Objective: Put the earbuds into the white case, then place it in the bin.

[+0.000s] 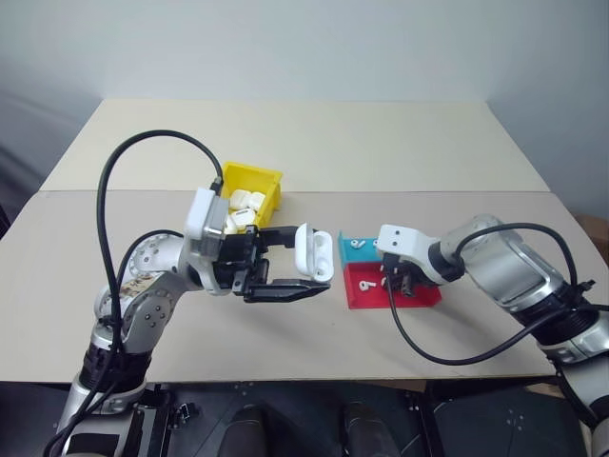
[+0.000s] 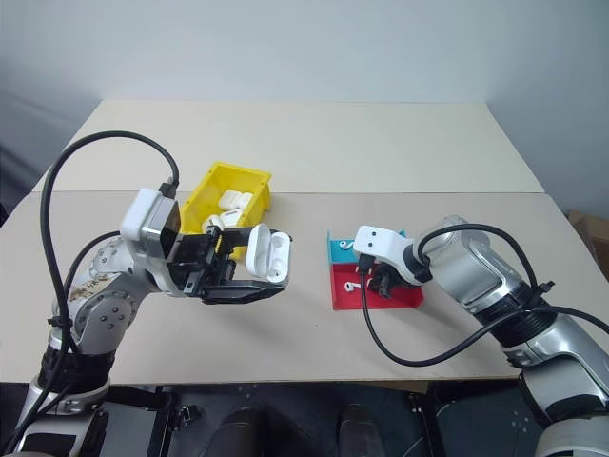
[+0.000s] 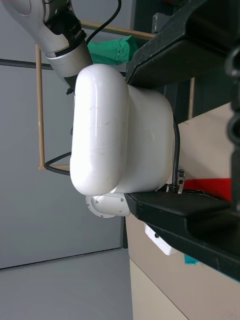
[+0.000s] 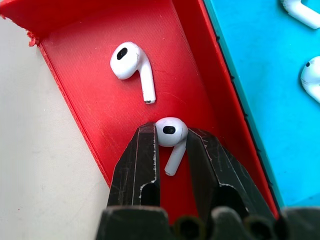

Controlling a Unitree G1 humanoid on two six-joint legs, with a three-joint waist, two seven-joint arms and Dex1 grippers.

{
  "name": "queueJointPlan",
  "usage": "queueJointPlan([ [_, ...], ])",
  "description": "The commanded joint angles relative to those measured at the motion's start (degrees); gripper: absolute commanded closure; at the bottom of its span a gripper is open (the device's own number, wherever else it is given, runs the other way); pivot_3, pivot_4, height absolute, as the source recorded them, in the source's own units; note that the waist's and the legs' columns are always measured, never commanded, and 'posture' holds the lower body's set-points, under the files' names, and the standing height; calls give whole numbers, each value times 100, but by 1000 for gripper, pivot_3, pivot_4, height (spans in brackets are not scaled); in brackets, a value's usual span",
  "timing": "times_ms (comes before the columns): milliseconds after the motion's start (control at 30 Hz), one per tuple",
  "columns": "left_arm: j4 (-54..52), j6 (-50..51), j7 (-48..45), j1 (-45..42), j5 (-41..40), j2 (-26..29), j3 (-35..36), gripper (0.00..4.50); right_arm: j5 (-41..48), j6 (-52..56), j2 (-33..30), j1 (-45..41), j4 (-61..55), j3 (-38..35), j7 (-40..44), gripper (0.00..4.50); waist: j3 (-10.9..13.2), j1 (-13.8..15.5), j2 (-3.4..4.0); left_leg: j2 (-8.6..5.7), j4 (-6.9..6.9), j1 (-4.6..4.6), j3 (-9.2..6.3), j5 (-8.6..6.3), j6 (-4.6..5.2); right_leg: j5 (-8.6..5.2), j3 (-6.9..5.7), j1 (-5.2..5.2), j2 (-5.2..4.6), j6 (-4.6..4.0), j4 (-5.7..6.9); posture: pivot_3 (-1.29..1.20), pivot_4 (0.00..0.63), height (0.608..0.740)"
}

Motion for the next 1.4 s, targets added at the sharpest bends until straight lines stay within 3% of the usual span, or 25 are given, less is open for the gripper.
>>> queueJointPlan([
  [33, -175, -45, 26, -1, -52, 17, 142, 1686, -25, 45, -56, 94, -114, -201, -10, 3878, 0, 0, 0, 0, 0, 0, 0, 0, 0, 0, 0, 0, 0, 0, 0, 0, 150, 740],
  [200, -73, -2, 17, -69, -144, 3, 207, 1686, 594, 765, -305, 245, -799, -1274, 13, 3878, 1, 12, 0, 0, -1, -7, 0, 0, 0, 0, 0, -5, -1, 0, -1, 0, 150, 740],
  [300, 34, 122, -19, -179, -365, -11, 323, 1686, 1436, 1483, -100, 419, -1346, -2828, -103, 3878, 1, 19, 0, 0, -1, -5, -2, 0, 0, 0, -1, -4, 0, 0, 0, 0, 150, 740],
  [400, 174, 208, -49, -327, -412, -49, 313, 1686, 2092, 1262, 585, 907, -1948, -4545, -521, 3878, -2, 39, -4, 2, -4, -1, -10, 0, 0, 0, -11, 8, 3, 0, -6, 0, 150, 740],
  [567, 403, 594, -6, -688, -272, -18, 67, 1686, 3105, 1146, 1672, 989, -2586, -5882, -1242, 3878, -2, 48, -2, 1, -2, 1, -8, 0, -1, 0, -6, 6, 2, 1, 5, 0, 150, 740],
  [733, 729, 637, 123, -1189, -26, -285, -161, 1686, 4302, 1131, 2204, 751, -2930, -6272, -1706, 3878, -1, 41, -1, 2, -5, -1, -9, 0, 0, 0, -8, 6, 3, 1, 2, 0, 150, 740],
  [867, 863, 691, 225, -1463, 104, -522, -256, 1686, 4944, 1060, 2254, 750, -3092, -6091, -2035, 3878, -2, 22, -1, 1, -6, 0, -10, 0, 0, 0, -8, 7, 3, 1, 2, 0, 150, 740],
  [1400, 825, 734, 216, -1563, 237, -689, -277, 1686, 5755, 157, 1935, 1099, -3127, -5346, -2663, 3878, -2, -4, -1, 2, -5, -1, -10, 0, 0, 0, -7, 6, 3, 1, 2, 0, 150, 740],
])
